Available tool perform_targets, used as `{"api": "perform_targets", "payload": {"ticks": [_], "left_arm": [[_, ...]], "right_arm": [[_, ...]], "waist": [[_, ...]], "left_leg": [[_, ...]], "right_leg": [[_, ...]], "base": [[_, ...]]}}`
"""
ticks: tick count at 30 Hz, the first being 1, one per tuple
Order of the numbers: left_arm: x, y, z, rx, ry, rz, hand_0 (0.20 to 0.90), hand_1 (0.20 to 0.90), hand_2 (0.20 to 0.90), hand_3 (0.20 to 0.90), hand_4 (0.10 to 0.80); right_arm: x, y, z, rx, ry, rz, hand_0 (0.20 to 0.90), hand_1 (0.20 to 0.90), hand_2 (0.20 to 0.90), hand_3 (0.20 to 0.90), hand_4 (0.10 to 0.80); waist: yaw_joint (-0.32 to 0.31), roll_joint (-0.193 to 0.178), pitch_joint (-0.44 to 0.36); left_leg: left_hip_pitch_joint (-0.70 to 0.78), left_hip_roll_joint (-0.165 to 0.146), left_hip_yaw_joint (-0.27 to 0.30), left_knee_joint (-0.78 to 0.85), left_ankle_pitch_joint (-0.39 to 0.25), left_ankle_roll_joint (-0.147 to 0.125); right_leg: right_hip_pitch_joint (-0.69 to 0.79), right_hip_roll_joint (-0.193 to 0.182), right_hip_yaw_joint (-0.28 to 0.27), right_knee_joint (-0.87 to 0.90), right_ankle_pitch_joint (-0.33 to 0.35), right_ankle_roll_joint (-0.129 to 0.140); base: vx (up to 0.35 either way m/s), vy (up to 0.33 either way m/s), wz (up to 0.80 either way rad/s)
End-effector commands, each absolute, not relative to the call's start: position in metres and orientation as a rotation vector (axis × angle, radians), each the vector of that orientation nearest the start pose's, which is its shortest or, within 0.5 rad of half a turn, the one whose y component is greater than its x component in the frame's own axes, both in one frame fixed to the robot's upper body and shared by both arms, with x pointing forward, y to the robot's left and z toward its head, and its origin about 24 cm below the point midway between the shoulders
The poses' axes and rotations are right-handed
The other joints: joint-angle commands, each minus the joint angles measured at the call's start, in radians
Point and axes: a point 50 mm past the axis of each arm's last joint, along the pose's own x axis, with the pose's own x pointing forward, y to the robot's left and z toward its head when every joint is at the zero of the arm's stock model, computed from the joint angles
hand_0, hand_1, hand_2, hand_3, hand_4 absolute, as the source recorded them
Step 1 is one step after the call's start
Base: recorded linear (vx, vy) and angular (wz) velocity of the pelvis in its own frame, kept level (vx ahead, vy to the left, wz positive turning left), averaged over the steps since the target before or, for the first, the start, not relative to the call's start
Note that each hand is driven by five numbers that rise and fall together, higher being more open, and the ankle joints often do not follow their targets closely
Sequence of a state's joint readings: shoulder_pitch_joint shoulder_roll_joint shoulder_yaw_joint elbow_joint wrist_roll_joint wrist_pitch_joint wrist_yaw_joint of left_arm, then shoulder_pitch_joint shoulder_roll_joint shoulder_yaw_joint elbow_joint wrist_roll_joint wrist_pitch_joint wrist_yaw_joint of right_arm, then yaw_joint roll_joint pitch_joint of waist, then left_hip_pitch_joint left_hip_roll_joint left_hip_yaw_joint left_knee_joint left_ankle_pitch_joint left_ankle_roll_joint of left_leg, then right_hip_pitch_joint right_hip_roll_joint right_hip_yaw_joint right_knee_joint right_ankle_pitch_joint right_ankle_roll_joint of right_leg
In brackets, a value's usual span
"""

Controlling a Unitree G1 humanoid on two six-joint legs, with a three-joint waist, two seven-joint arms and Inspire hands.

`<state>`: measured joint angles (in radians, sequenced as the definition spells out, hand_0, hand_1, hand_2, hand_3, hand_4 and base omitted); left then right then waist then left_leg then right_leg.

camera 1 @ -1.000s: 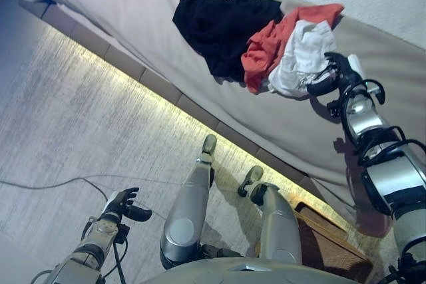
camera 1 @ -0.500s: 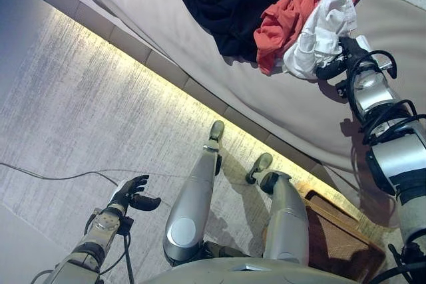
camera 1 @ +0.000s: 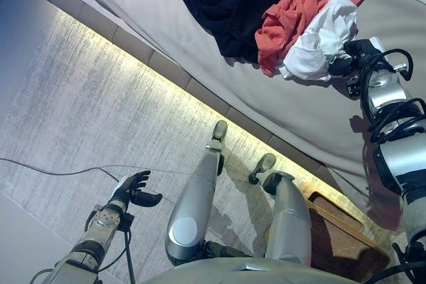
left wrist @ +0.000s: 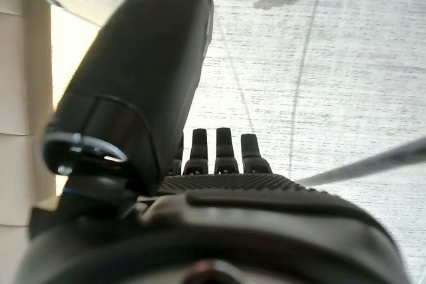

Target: Pick up the clothes from the bed and place them into the basket

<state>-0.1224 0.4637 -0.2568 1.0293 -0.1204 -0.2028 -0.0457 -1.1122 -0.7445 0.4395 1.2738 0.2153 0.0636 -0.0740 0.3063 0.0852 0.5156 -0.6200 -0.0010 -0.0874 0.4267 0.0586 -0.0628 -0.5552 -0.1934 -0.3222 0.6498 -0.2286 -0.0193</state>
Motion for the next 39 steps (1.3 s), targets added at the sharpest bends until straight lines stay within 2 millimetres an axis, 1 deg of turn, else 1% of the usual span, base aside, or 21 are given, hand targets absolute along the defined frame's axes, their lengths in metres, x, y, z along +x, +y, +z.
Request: {"api": "perform_targets", "payload": {"ticks": [1,3,5,8,9,10,11,14,16,18,20,24,26,29,31,34,35,36,37,38,39], "left_arm": [[0.136,0.313,-0.103,0.505,0.860,0.012,0.900,0.900,0.900,0.900,0.800],[0.132,0.311,-0.105,0.501,0.856,0.012,0.900,0.900,0.900,0.900,0.800],[0.129,0.308,-0.106,0.488,0.848,0.018,0.900,0.900,0.900,0.900,0.800],[0.120,0.299,-0.112,0.465,0.850,0.020,0.900,0.900,0.900,0.900,0.800],[0.118,0.297,-0.114,0.459,0.853,0.019,0.900,0.900,0.900,0.900,0.800],[0.115,0.293,-0.116,0.456,0.856,0.004,0.900,0.900,0.900,0.900,0.800],[0.112,0.286,-0.120,0.457,0.856,-0.023,0.900,0.900,0.900,0.900,0.800],[0.102,0.274,-0.127,0.437,0.868,-0.014,0.900,0.900,0.900,0.900,0.800],[0.094,0.266,-0.133,0.426,0.880,-0.005,0.900,0.900,0.900,0.900,0.800],[0.088,0.260,-0.136,0.417,0.889,0.002,0.900,0.900,0.900,0.900,0.800],[0.084,0.256,-0.139,0.410,0.901,0.014,0.900,0.900,0.900,0.900,0.800],[0.074,0.246,-0.146,0.405,0.939,0.027,0.900,0.900,0.900,0.900,0.800],[0.071,0.242,-0.149,0.402,0.959,0.027,0.900,0.900,0.900,0.900,0.800],[0.069,0.236,-0.151,0.394,0.979,0.020,0.900,0.900,0.900,0.900,0.800],[0.068,0.230,-0.153,0.395,0.978,-0.002,0.900,0.900,0.900,0.900,0.800],[0.069,0.227,-0.153,0.384,0.970,0.003,0.900,0.900,0.900,0.900,0.800],[0.075,0.224,-0.152,0.367,0.953,0.004,0.900,0.900,0.900,0.900,0.800],[0.077,0.223,-0.152,0.363,0.948,0.003,0.900,0.900,0.900,0.900,0.800],[0.080,0.219,-0.152,0.351,0.938,0.004,0.900,0.900,0.900,0.900,0.800],[0.081,0.218,-0.152,0.341,0.941,0.012,0.900,0.900,0.900,0.900,0.800],[0.081,0.213,-0.153,0.328,0.939,0.018,0.900,0.900,0.900,0.900,0.800]], "right_arm": [[0.369,-0.353,0.216,-0.523,-0.008,-0.517,0.300,0.300,0.300,0.200,0.100],[0.367,-0.354,0.220,-0.431,-0.075,-0.513,0.300,0.300,0.300,0.200,0.100],[0.363,-0.352,0.222,-0.260,-0.192,-0.485,0.300,0.300,0.300,0.200,0.100],[0.357,-0.344,0.213,-0.081,-0.319,-0.417,0.300,0.300,0.300,0.200,0.100],[0.354,-0.339,0.204,-0.061,-0.339,-0.399,0.300,0.300,0.300,0.200,0.100],[0.350,-0.334,0.196,-0.023,-0.376,-0.367,0.300,0.300,0.300,0.200,0.100],[0.344,-0.328,0.186,0.034,-0.425,-0.336,0.300,0.300,0.300,0.200,0.100],[0.331,-0.318,0.165,0.112,-0.465,-0.295,0.300,0.300,0.300,0.200,0.100],[0.319,-0.307,0.148,0.197,-0.498,-0.257,0.300,0.300,0.300,0.200,0.100],[0.311,-0.295,0.142,0.266,-0.547,-0.219,0.300,0.300,0.300,0.200,0.100],[0.305,-0.283,0.141,0.302,-0.574,-0.186,0.300,0.300,0.300,0.200,0.100],[0.289,-0.267,0.139,0.366,-0.647,-0.170,0.300,0.300,0.300,0.200,0.100],[0.282,-0.262,0.137,0.401,-0.664,-0.174,0.300,0.300,0.300,0.200,0.100],[0.276,-0.255,0.133,0.402,-0.657,-0.162,0.300,0.300,0.300,0.200,0.100],[0.271,-0.250,0.131,0.380,-0.651,-0.164,0.300,0.300,0.300,0.200,0.100],[0.266,-0.249,0.129,0.381,-0.652,-0.198,0.300,0.300,0.300,0.200,0.100],[0.259,-0.249,0.123,0.390,-0.648,-0.245,0.300,0.300,0.300,0.200,0.100],[0.257,-0.249,0.122,0.388,-0.648,-0.258,0.300,0.300,0.300,0.200,0.100],[0.255,-0.247,0.117,0.384,-0.633,-0.291,0.300,0.300,0.300,0.200,0.100],[0.255,-0.245,0.114,0.387,-0.618,-0.287,0.300,0.300,0.300,0.200,0.100],[0.253,-0.242,0.108,0.388,-0.591,-0.301,0.300,0.300,0.300,0.200,0.100]], "waist": [[0.000,0.037,-0.082],[-0.007,0.036,-0.088],[-0.016,0.032,-0.100],[-0.034,0.018,-0.128],[-0.038,0.013,-0.134],[-0.044,0.010,-0.141],[-0.059,0.004,-0.154],[-0.085,-0.007,-0.181],[-0.109,-0.015,-0.209],[-0.129,-0.022,-0.241],[-0.146,-0.028,-0.268],[-0.170,-0.046,-0.313],[-0.180,-0.055,-0.338],[-0.195,-0.060,-0.365],[-0.213,-0.065,-0.379],[-0.227,-0.070,-0.386],[-0.246,-0.081,-0.392],[-0.249,-0.085,-0.392],[-0.252,-0.098,-0.394],[-0.250,-0.103,-0.394],[-0.237,-0.108,-0.393]], "left_leg": [[-0.004,0.004,0.039,-0.012,-0.037,0.038],[0.020,0.006,0.045,-0.024,-0.038,0.033],[0.058,0.008,0.049,-0.045,-0.042,0.022],[0.138,0.020,0.056,-0.109,-0.041,0.006],[0.159,0.022,0.057,-0.128,-0.038,0.003],[0.178,0.029,0.069,-0.162,-0.004,0.005],[0.204,0.038,0.078,-0.187,0.000,-0.002],[0.264,0.053,0.095,-0.240,0.006,-0.010],[0.319,0.067,0.110,-0.293,0.013,-0.017],[0.379,0.074,0.122,-0.359,0.027,-0.022],[0.416,0.076,0.127,-0.406,0.043,-0.025],[0.471,0.073,0.139,-0.442,0.047,-0.024],[0.499,0.073,0.146,-0.460,0.045,-0.025],[0.535,0.072,0.155,-0.482,0.043,-0.024],[0.558,0.064,0.162,-0.477,0.029,-0.018],[0.571,0.056,0.165,-0.462,0.010,-0.014],[0.581,0.043,0.159,-0.428,-0.017,-0.010],[0.583,0.041,0.155,-0.412,-0.028,-0.009],[0.582,0.032,0.114,-0.363,-0.056,-0.009],[0.576,0.025,0.077,-0.334,-0.062,-0.008],[0.568,0.003,-0.021,-0.288,-0.071,0.002]], "right_leg": [[0.047,0.054,-0.020,-0.132,0.091,0.009],[0.078,0.058,-0.020,-0.149,0.088,0.008],[0.129,0.063,-0.019,-0.187,0.087,0.010],[0.214,0.075,-0.014,-0.267,0.096,0.023],[0.239,0.077,-0.014,-0.295,0.103,0.027],[0.265,0.080,-0.029,-0.337,0.135,0.024],[0.294,0.084,-0.027,-0.365,0.139,0.029],[0.353,0.094,-0.012,-0.418,0.143,0.034],[0.406,0.102,0.001,-0.468,0.147,0.040],[0.455,0.110,0.019,-0.520,0.157,0.050],[0.485,0.113,0.034,-0.560,0.176,0.059],[0.531,0.114,0.056,-0.605,0.194,0.067],[0.552,0.116,0.062,-0.630,0.202,0.071],[0.573,0.121,0.075,-0.662,0.217,0.075],[0.586,0.122,0.088,-0.684,0.232,0.077],[0.594,0.119,0.100,-0.691,0.238,0.078],[0.599,0.113,0.115,-0.692,0.244,0.080],[0.601,0.111,0.120,-0.693,0.245,0.080],[0.602,0.100,0.138,-0.692,0.251,0.079],[0.605,0.097,0.154,-0.692,0.257,0.080],[0.608,0.091,0.202,-0.690,0.267,0.086]], "base": [[0.000,0.000,0.00],[0.005,0.016,0.00],[0.017,0.009,0.00],[0.063,0.023,-0.01],[-0.032,0.046,-0.06],[-0.039,0.058,-0.09],[-0.038,0.074,-0.07],[0.059,0.072,-0.02],[0.058,0.059,-0.15],[0.038,0.053,-0.14],[0.011,0.045,-0.16],[0.013,0.026,-0.10],[0.017,0.009,-0.06],[0.010,0.013,-0.12],[-0.047,0.035,-0.11],[-0.063,0.052,-0.07],[-0.049,0.060,-0.10],[-0.051,0.125,-0.14],[0.001,0.115,-0.28],[0.024,0.196,-0.54],[0.038,0.176,-0.78]]}}
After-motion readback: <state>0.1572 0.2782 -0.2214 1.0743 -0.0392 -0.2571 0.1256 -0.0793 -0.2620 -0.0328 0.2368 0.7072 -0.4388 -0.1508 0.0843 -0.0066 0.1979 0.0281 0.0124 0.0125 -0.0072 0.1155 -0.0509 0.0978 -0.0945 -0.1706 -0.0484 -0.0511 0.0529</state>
